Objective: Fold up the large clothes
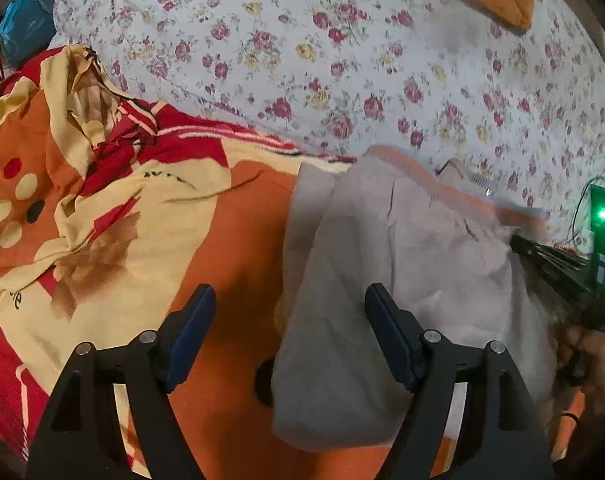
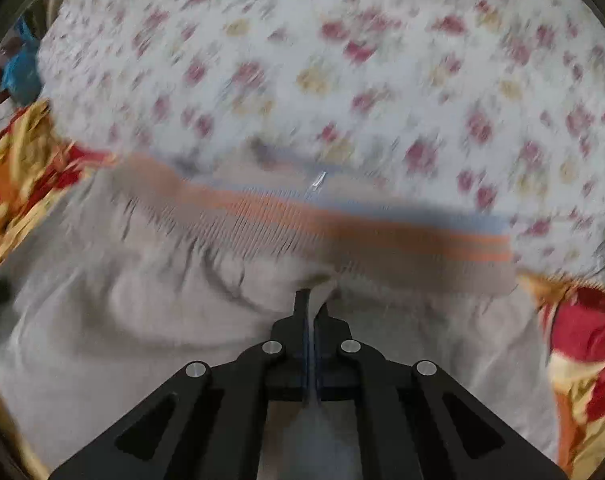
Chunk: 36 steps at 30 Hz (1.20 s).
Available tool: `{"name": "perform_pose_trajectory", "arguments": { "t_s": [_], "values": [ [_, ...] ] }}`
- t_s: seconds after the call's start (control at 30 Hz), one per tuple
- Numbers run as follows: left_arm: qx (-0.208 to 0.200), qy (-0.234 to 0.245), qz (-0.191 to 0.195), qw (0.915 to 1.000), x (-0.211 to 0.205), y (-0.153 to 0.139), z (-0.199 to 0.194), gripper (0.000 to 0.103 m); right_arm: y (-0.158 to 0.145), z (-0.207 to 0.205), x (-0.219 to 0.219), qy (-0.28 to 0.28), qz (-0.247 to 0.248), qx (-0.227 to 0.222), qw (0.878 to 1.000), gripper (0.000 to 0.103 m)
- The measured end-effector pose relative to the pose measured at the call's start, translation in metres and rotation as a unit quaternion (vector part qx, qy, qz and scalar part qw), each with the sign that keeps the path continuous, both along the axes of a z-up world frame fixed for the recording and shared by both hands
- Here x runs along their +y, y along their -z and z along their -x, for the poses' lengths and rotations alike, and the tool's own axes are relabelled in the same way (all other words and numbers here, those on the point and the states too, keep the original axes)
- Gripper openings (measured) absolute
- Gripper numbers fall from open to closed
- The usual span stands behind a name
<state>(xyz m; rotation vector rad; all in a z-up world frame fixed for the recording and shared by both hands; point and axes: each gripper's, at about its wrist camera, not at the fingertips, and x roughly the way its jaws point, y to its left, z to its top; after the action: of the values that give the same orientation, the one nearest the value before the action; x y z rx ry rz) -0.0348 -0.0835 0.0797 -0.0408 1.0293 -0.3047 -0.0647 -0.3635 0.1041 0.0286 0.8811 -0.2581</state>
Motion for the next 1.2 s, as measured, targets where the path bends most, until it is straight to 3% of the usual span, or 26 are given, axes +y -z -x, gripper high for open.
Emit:
{"name": "perform_pose_trajectory", "arguments": {
  "t_s": [0.1, 0.2, 0.27, 0.3, 0.37, 0.4, 0.47, 0.53, 0.6, 0.63, 0.67, 0.73, 0.87, 1.0, 1.13, 1.2],
  "values": [
    [-0.002, 0.002, 0.005, 1.0000, -0.002, 0.001, 0.000, 0.077, 0.012, -0.017, -0.015, 0.031, -0.017, 0.002, 0.999, 0.000],
    [0.011, 0.011, 0.004, 0.9999, -0.005, 0.005, 0.001, 0.077, 0.024, -0.023, -0.016, 0.029, -0.022, 0.008, 0.999, 0.002],
    [0.021, 0.016, 0.010, 0.9996, -0.005, 0.006, 0.003, 0.077, 0.016, -0.006, -0.020, 0.018, -0.054, 0.000, 0.998, 0.011],
    [0.022, 0.019, 0.015, 0.9995, -0.005, 0.005, 0.005, 0.077, 0.009, 0.006, -0.026, 0.017, -0.078, -0.001, 0.997, 0.018],
    [0.014, 0.025, 0.022, 0.9993, -0.005, 0.000, 0.012, 0.077, -0.006, 0.038, -0.039, 0.025, -0.119, -0.008, 0.993, 0.053],
    [0.008, 0.029, 0.026, 0.9992, -0.006, -0.002, 0.015, 0.077, -0.014, 0.058, -0.045, 0.031, -0.127, -0.018, 0.991, 0.057],
    [0.000, 0.045, 0.012, 0.9989, -0.015, -0.001, 0.020, 0.079, -0.025, 0.095, -0.052, 0.036, -0.113, -0.029, 0.993, 0.058],
    [0.004, 0.049, -0.036, 0.9981, -0.026, 0.010, 0.022, 0.080, -0.025, 0.119, -0.057, 0.040, -0.082, -0.023, 0.996, 0.057],
    [0.006, 0.049, -0.077, 0.9958, -0.034, 0.026, 0.021, 0.082, -0.003, 0.133, -0.069, 0.077, -0.028, 0.014, 0.997, 0.054],
    [0.008, 0.047, -0.092, 0.9946, -0.036, 0.034, 0.020, 0.089, 0.004, 0.135, -0.079, 0.089, -0.012, 0.024, 0.996, 0.054],
    [0.007, 0.042, -0.093, 0.9948, -0.035, 0.039, 0.019, 0.093, 0.015, 0.144, -0.091, 0.105, 0.013, 0.026, 0.994, 0.054],
    [0.014, 0.020, -0.071, 0.9972, -0.025, 0.042, 0.016, 0.097, 0.019, 0.149, -0.107, 0.124, -0.004, 0.013, 0.992, 0.055],
    [0.033, -0.011, -0.037, 0.9987, -0.012, 0.035, 0.020, 0.096, -0.007, 0.157, -0.109, 0.159, -0.039, -0.006, 0.987, 0.057],
    [0.007, -0.005, -0.051, 0.9986, -0.017, 0.024, 0.025, 0.096, -0.035, 0.155, -0.072, 0.100, -0.079, -0.047, 0.991, 0.060],
    [-0.011, 0.001, -0.049, 0.9987, -0.019, 0.015, 0.029, 0.096, -0.042, 0.127, -0.012, 0.016, -0.099, -0.049, 0.994, 0.055],
    [-0.016, 0.002, -0.053, 0.9985, -0.018, 0.014, 0.029, 0.096, -0.037, 0.106, 0.013, -0.008, -0.081, -0.043, 0.996, 0.055]
  ]
}}
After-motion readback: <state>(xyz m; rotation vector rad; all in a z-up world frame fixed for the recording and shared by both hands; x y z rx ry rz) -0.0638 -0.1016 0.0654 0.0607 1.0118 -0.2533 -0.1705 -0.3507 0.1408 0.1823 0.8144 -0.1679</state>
